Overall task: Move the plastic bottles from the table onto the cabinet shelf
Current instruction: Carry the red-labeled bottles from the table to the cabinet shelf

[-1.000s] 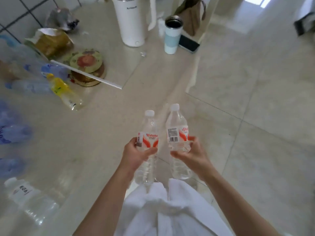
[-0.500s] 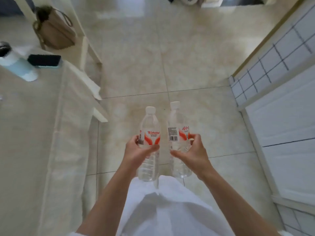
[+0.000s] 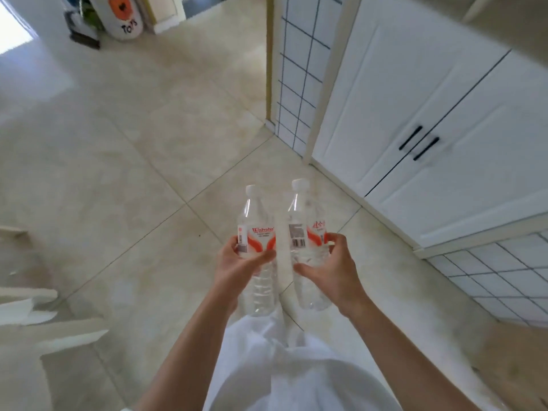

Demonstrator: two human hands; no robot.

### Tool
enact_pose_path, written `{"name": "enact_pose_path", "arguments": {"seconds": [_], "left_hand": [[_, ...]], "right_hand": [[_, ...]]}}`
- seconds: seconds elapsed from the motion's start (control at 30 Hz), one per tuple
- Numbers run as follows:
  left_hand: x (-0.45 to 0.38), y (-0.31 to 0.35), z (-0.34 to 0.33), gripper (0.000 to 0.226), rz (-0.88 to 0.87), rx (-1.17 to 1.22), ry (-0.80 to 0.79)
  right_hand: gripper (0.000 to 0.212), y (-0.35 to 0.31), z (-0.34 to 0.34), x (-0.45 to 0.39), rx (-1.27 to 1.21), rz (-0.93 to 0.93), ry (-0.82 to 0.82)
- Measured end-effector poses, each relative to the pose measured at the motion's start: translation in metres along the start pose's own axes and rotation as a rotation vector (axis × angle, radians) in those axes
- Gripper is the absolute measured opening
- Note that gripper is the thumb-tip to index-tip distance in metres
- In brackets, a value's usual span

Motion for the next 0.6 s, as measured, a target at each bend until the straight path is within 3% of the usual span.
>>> {"name": "enact_pose_path", "arguments": {"seconds": [0.33, 0.6], "left_hand": [[-0.140, 0.082, -0.114, 0.044, -0.128, -0.192, -0.419], [-0.184, 0.122, -0.214, 0.041, -0.192, -0.263, -0.636]], "right_hand": [[0.077, -0.039, 0.081, -0.072, -0.237, -0.151, 0.297], [0.081, -0.024, 0.147, -0.098, -0.401, -0.310, 0.487]]}}
Point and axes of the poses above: each hand's wrist, its own x-axis away from the middle knuckle, its own z-axis out of the back of the hand, y = z × x, the point moved 5 cm from there along -x, towards the middle knuckle, and after that the axes turned 14 degrees about -z, right-handed, at the moved point
